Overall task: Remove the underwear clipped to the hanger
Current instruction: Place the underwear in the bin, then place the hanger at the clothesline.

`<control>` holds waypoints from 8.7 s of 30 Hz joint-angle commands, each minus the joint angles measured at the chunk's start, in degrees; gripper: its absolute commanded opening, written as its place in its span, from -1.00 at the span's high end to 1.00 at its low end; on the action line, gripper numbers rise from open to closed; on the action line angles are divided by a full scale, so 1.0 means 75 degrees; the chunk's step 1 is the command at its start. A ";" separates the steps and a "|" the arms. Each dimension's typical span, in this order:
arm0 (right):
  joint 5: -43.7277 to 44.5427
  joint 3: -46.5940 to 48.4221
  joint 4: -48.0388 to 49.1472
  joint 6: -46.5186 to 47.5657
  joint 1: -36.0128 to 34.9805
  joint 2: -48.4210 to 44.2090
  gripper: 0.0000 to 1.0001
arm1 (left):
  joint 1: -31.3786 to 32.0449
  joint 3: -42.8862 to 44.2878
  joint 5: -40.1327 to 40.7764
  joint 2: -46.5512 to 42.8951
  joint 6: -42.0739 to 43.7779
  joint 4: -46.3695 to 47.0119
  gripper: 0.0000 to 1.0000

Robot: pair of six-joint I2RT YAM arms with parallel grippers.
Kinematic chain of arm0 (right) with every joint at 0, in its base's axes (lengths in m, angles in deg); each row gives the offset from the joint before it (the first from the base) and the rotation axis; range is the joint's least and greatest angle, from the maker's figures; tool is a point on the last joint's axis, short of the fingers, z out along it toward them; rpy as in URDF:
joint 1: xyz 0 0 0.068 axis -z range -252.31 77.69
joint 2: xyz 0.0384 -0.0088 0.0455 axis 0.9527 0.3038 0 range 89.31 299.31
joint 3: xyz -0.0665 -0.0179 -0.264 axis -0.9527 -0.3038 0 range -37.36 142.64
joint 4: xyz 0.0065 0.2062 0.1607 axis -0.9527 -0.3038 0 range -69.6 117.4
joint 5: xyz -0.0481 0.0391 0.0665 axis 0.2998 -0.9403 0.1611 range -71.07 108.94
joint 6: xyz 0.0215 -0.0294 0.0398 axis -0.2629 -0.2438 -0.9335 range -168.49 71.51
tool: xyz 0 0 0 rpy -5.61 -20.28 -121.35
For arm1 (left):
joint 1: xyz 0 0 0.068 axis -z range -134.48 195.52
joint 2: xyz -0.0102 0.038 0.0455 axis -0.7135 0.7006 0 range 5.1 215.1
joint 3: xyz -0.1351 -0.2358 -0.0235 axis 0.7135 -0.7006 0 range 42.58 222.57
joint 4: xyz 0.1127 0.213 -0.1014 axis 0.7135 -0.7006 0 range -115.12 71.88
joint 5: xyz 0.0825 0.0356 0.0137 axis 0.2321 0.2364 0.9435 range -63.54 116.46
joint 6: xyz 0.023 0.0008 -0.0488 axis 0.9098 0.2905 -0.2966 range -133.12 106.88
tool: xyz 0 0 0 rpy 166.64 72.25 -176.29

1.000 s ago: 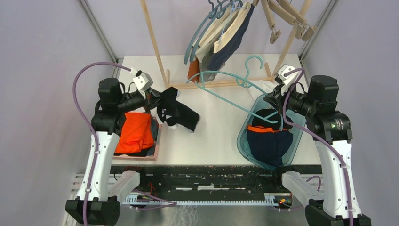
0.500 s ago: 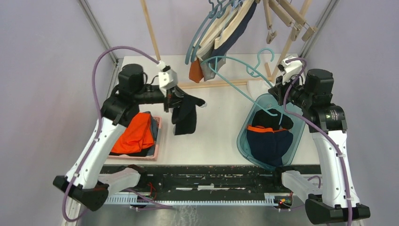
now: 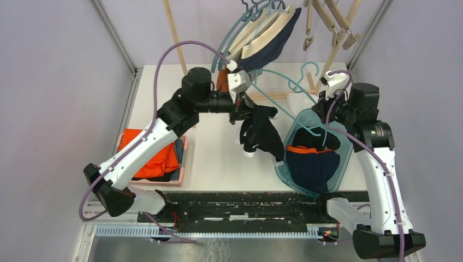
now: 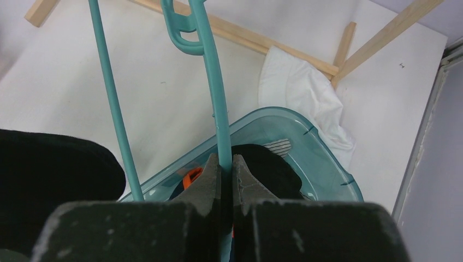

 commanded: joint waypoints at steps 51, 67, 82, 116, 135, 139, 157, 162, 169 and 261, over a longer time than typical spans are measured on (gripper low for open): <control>0.0916 0.0348 0.0626 0.0375 0.0782 -0.0206 0.97 | 0.2996 0.3647 0.1612 0.5458 0.1210 -0.1238 0.16; -0.0512 0.1262 -0.1706 0.2427 0.0784 -0.0002 0.97 | 0.2996 0.2593 0.4114 0.2968 0.2536 -0.1910 -0.98; -0.3705 0.1020 -0.3646 0.5220 0.0760 -0.0406 0.97 | 0.1662 0.1951 0.4152 0.0336 0.3513 -0.4694 -0.98; -0.4339 0.0409 -0.1856 0.4519 -0.0821 -0.0488 0.96 | -0.0054 0.1942 -0.0055 0.0788 0.1940 -0.5828 0.42; -0.3759 -0.0046 -0.0225 0.2050 -0.0864 -0.0335 -0.78 | -0.0578 0.0443 0.2074 -0.1050 0.2126 -0.5245 0.94; -0.3551 0.0085 -0.0023 0.1460 -0.0875 -0.0261 -1.00 | -0.0578 0.0091 0.3883 -0.1632 0.2267 -0.5264 0.94; -0.2493 -0.0019 0.0152 0.1309 -0.0853 -0.0196 -1.00 | -0.1289 -0.0912 0.9400 -0.3516 0.3562 -0.5574 0.94; -0.2425 -0.0057 0.0138 0.1352 -0.0858 -0.0189 -1.00 | -0.1382 -0.0825 1.0297 -0.3039 0.3632 -0.4995 0.94; -0.2482 -0.0151 0.0179 0.1389 -0.0858 -0.0234 -1.00 | -0.1385 -0.0459 0.9548 -0.2689 0.4009 -0.3550 0.94; -0.3454 -0.0282 -0.0164 0.1493 -0.1280 0.0022 -1.00 | -0.2747 0.5009 0.8047 0.2860 0.4106 -0.1003 0.94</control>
